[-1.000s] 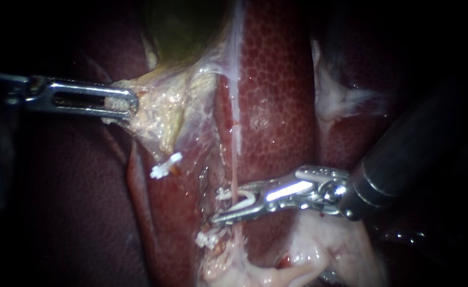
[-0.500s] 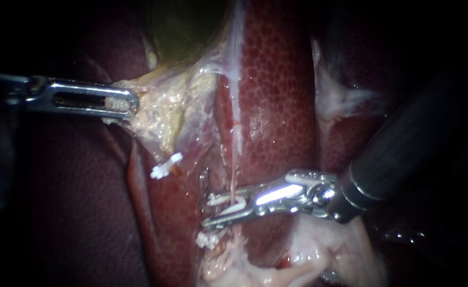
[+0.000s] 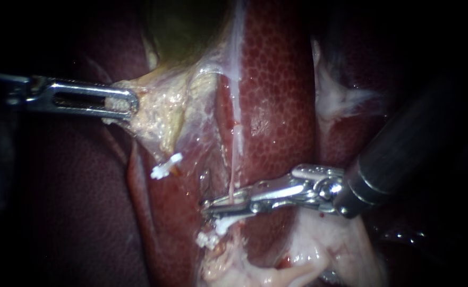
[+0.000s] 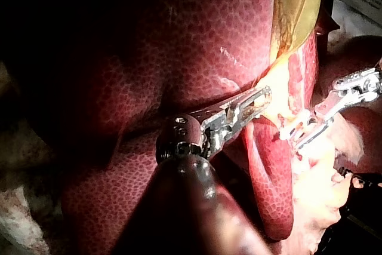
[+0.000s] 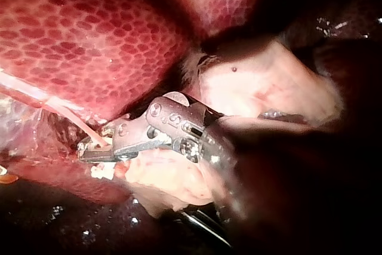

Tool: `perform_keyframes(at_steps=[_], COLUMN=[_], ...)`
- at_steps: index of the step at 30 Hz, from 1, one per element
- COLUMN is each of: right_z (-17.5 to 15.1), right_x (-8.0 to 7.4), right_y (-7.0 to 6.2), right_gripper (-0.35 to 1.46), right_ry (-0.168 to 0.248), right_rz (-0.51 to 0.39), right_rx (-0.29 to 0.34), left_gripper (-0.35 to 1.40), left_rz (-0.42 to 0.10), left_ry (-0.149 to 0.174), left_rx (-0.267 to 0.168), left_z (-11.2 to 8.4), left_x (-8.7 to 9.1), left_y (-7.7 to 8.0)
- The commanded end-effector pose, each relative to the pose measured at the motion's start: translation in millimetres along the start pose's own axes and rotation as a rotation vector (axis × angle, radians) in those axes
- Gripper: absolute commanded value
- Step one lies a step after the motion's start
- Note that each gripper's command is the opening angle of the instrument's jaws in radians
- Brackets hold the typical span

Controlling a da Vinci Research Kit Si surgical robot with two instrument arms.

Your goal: Clipping second clip right tube

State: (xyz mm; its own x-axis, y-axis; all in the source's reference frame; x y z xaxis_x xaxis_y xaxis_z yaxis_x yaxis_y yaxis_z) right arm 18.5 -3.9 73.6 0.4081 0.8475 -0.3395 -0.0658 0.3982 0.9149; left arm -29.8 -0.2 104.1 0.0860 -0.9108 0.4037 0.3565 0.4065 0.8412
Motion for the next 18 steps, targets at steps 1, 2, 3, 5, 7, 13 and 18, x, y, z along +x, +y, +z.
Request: perform_keyframes(at_steps=[1, 2, 3, 5, 7, 13, 18], right_z=[0.0, 0.0, 0.0, -0.1, -0.2, -0.2, -0.2], right_x=[0.0, 0.0, -0.1, -0.1, -0.1, -0.1, -0.2], right_y=[0.1, 0.2, 0.2, 0.3, 0.3, 0.3, 0.2], right_gripper=[-0.35, -0.35, -0.35, -0.35, -0.35, -0.35, -0.35], right_ry=[0.0, 0.0, 0.0, 0.002, 0.002, 0.001, 0.001], right_rz=[0.006, 0.006, 0.006, 0.011, 0.017, 0.022, 0.028], right_rx=[0.0, 0.001, 0.001, 0.003, 0.004, 0.005, 0.005], left_gripper=[-0.35, -0.35, -0.35, -0.35, -0.35, -0.35, -0.35], left_rz=[0.0, 0.0, 0.0, 0.0, 0.0, 0.0, 0.0], left_ry=[0.0, 0.0, 0.0, 0.0, 0.0, 0.0, 0.0], left_rx=[0.0, 0.0, 0.0, 0.0, 0.0, 0.0, 0.0], left_z=[0.0, 0.0, 0.0, 0.0, 0.0, 0.0, 0.0], left_x=[0.0, 0.0, 0.0, 0.0, 0.0, 0.0, 0.0], left_y=[0.0, 0.0, 0.0, 0.0, 0.0, 0.0, 0.0])
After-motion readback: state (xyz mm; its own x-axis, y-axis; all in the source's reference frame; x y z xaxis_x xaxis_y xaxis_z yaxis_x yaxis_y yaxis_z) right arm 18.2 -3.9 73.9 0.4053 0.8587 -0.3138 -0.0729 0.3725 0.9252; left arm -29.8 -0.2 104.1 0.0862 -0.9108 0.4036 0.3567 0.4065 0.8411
